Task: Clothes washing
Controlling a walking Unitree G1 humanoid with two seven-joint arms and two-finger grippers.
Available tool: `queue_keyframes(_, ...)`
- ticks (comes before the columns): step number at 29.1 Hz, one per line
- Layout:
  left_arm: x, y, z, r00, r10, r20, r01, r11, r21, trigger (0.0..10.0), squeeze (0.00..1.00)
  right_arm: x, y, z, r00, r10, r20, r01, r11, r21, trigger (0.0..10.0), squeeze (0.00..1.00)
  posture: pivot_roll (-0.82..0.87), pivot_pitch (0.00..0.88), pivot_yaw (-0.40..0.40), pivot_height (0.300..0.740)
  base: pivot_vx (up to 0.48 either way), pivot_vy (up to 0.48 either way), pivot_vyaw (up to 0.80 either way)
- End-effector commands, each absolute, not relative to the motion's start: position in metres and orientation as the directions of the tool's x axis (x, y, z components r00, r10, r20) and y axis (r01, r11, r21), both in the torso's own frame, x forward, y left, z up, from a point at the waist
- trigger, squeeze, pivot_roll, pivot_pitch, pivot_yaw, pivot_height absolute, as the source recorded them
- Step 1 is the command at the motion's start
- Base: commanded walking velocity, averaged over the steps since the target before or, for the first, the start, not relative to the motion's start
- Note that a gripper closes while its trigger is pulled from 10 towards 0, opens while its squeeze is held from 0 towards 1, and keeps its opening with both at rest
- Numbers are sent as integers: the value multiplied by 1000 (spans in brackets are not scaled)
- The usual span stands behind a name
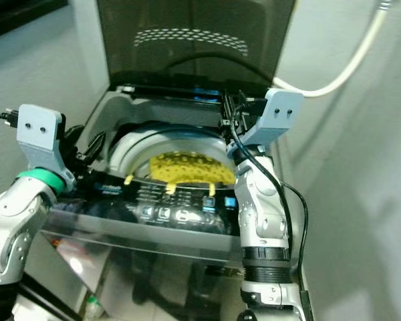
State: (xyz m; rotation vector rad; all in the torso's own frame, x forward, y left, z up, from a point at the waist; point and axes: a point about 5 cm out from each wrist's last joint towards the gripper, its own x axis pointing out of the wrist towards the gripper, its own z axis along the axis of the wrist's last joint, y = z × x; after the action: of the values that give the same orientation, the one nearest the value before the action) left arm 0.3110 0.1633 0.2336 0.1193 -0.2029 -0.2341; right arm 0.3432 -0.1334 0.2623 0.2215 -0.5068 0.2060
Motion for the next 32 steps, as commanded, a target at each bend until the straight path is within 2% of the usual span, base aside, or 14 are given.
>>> queue_keyframes(1, 311, 164, 233, 952, -243, 184, 218, 965, 149, 10000, 0, 344, -132, 262, 855, 146, 498, -247, 958, 143, 10000, 0, 68, 1, 35, 740, 0, 0, 794)
queue_keyframes(32, 309, 160, 232, 942, -273, 195, 246, 957, 150, 10000, 0, 349, -147, 261, 859, 113, 500, -200, 972, 124, 10000, 0, 66, 0, 27, 740, 0, 0, 794)
